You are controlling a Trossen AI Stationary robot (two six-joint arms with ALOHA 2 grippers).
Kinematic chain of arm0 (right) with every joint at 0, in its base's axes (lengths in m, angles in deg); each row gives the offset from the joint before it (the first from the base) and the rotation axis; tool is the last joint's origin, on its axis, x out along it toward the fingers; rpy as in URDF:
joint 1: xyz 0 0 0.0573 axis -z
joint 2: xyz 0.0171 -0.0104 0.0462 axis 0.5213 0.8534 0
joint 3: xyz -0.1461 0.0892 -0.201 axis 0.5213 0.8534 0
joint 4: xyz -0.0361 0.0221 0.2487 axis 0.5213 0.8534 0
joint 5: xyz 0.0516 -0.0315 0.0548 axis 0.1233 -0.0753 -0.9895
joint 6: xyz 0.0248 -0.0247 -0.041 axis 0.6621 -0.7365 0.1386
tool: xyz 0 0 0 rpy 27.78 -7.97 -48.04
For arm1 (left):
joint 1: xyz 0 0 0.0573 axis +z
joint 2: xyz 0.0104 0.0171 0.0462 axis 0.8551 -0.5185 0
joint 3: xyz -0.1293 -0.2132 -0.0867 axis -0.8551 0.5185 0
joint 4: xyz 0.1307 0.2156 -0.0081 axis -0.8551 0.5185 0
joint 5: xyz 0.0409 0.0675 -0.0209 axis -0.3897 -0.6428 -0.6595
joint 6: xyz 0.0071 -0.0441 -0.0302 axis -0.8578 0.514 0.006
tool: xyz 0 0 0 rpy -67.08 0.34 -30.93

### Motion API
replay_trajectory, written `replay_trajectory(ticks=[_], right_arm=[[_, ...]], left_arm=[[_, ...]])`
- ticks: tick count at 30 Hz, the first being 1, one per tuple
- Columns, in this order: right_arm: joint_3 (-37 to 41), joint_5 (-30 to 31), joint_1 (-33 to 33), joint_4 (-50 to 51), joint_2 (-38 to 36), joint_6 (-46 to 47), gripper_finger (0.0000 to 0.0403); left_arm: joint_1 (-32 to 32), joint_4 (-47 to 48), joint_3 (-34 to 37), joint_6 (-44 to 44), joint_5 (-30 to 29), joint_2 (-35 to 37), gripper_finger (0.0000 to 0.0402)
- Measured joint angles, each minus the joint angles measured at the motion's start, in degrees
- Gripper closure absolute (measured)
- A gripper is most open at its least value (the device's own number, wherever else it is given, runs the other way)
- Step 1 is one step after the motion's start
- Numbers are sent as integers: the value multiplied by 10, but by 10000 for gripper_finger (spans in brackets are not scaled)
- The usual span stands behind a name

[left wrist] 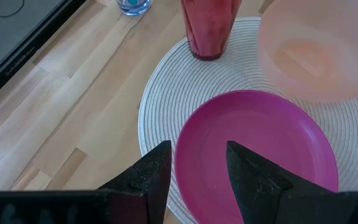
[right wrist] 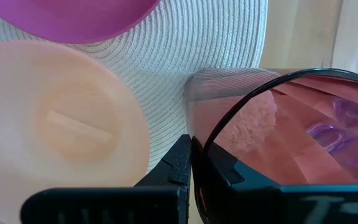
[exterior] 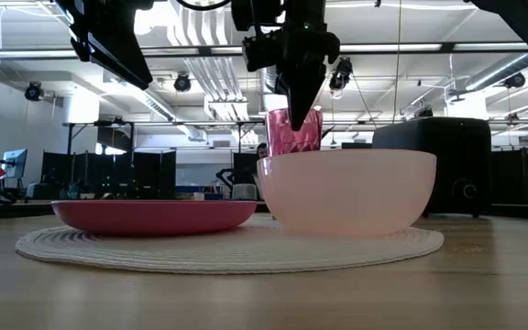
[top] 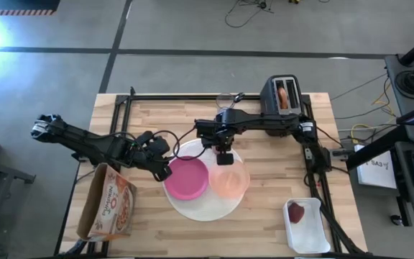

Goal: Arrange a breakfast setting
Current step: Put the red cup of milk to the top of the orange bowl on the white mat, then pour the cereal from the orange cereal box into the orange bowl on the white mat

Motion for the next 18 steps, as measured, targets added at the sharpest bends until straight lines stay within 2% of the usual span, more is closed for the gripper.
replay_trajectory(ticks=[6,14,18], right_arm=[[1,1,0,3,0,6,371],[1,6,0,2,0,1,287],[1,6,0,8,-6,5,260]], left_arm=[[0,0,0,0,0,0,265],[0,0,0,0,1,0,265],[0,0,0,0,1,0,265]])
